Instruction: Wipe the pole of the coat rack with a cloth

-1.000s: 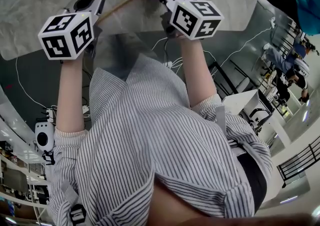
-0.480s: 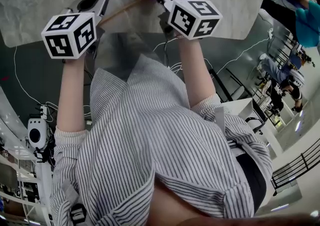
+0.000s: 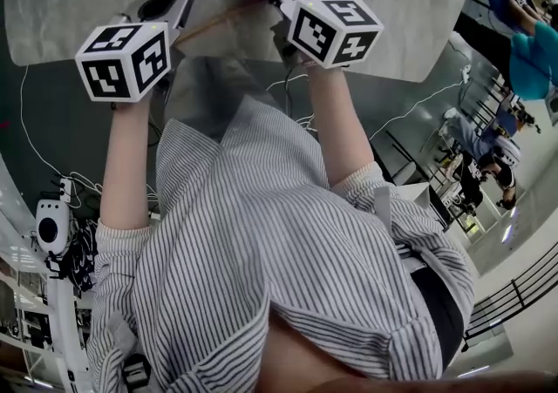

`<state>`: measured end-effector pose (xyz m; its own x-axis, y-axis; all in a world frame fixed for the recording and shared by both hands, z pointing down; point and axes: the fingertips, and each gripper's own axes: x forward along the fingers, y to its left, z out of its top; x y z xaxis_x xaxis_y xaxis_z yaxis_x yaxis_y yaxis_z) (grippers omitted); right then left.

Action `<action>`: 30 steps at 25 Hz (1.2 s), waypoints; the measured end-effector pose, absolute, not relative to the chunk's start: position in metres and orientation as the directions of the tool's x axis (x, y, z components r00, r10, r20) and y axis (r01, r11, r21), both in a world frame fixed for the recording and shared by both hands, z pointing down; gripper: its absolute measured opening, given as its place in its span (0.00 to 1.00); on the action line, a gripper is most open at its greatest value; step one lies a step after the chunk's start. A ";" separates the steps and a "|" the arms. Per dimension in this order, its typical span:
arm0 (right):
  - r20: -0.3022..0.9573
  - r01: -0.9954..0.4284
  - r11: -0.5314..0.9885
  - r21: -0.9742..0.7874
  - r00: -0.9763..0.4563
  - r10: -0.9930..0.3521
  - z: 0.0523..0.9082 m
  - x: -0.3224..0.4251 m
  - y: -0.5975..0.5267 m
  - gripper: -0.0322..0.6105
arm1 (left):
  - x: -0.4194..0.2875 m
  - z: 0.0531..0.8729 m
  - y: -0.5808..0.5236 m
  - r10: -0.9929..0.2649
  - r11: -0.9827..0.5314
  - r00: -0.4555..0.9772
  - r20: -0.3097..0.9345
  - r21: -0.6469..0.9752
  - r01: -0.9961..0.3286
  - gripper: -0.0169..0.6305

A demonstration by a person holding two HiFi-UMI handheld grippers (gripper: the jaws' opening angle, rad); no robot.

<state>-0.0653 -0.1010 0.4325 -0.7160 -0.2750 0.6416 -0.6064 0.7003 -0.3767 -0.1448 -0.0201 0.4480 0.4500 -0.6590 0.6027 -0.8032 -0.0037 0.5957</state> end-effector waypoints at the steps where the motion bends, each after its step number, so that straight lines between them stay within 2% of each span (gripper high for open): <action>1: 0.641 -0.603 0.703 -0.377 -0.718 -0.271 0.432 -0.067 -0.100 0.15 | -0.146 0.447 -0.019 -0.662 0.001 0.447 0.602 0.596 -0.803 0.05; 30: 0.621 -0.489 0.776 -0.398 -0.766 -0.164 0.429 -0.113 -0.084 0.15 | -0.172 0.447 0.014 -0.718 0.127 0.344 0.606 0.599 -0.790 0.05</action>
